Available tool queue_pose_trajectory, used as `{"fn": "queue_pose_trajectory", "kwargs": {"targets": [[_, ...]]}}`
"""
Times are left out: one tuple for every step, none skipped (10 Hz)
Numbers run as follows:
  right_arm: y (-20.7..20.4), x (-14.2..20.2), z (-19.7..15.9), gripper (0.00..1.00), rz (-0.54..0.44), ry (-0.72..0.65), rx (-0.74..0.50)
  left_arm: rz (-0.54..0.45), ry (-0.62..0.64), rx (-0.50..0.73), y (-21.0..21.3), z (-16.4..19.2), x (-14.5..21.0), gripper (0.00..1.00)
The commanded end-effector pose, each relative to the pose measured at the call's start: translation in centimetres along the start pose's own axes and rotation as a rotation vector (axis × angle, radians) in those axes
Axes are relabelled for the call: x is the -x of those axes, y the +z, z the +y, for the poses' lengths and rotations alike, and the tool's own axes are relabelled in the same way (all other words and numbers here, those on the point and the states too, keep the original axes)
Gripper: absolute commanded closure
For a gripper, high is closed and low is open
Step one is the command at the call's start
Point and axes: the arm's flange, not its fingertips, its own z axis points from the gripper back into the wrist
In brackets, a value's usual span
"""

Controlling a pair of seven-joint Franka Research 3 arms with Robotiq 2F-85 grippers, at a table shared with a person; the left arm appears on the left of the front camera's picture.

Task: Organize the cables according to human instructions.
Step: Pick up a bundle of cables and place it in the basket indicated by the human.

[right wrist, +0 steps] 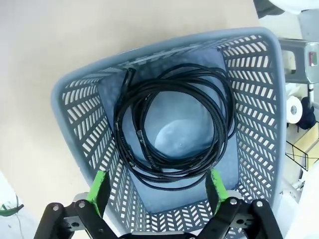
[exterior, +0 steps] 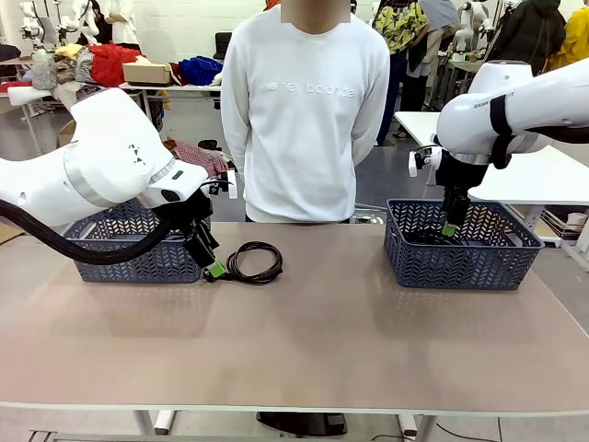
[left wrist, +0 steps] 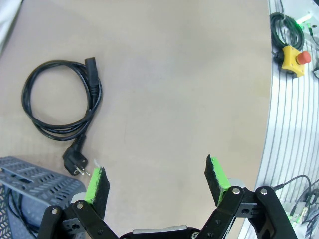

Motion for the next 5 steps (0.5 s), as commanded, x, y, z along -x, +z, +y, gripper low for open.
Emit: {"fn": "queue_pose_trajectory", "kwargs": {"targets": [[1.0, -0.4, 2.0, 0.0, -0.072, -0.104, 0.018, 0.001, 0.002, -0.004, 0.1, -0.1, 0.1, 0.0], [1.5, -0.6, 3.3, 0.0, -0.097, -0.147, 0.006, 0.001, 0.002, -0.004, 0.1, -0.1, 0.1, 0.0], [2.1, -1.1, 4.9, 0.0, -0.124, -0.184, 0.023, 0.001, 0.002, -0.004, 0.1, -0.1, 0.1, 0.0], [2.6, -1.6, 6.4, 0.0, -0.151, -0.197, 0.031, 0.001, 0.002, -0.004, 0.1, -0.1, 0.1, 0.0], [3.0, -2.1, 8.0, 0.0, -0.173, -0.205, 0.039, 0.001, 0.002, -0.004, 0.1, -0.1, 0.1, 0.0]]}}
